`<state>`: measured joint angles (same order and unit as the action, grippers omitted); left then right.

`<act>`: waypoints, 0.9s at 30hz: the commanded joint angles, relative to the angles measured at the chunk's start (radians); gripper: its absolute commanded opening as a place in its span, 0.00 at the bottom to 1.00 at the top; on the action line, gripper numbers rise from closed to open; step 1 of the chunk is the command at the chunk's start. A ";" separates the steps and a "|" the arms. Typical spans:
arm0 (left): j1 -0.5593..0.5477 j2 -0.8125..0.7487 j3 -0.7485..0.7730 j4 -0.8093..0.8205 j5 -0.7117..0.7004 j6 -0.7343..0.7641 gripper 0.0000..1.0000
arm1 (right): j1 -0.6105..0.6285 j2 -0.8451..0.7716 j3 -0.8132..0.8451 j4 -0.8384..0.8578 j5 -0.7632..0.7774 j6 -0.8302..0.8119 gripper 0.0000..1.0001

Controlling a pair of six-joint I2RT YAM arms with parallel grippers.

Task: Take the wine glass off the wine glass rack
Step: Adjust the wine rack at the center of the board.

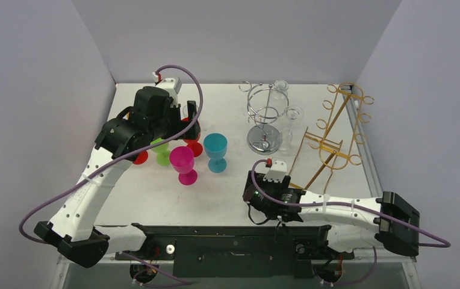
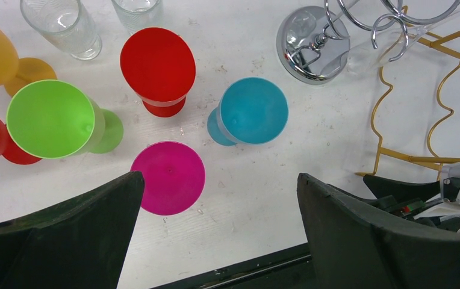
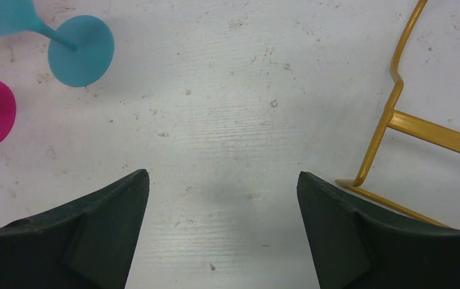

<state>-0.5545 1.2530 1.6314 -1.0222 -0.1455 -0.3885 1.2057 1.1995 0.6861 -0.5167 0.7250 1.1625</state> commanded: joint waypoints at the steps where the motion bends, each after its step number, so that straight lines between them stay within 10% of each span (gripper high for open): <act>1: -0.002 0.003 0.046 0.012 -0.014 0.000 0.96 | -0.034 0.038 -0.030 0.132 0.007 -0.018 0.88; 27: -0.003 0.007 0.038 0.017 -0.013 0.010 0.96 | -0.249 0.052 -0.205 0.220 -0.062 -0.041 0.88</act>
<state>-0.5545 1.2610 1.6394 -1.0222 -0.1528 -0.3878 0.9966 1.3113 0.5121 -0.2863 0.6456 1.1191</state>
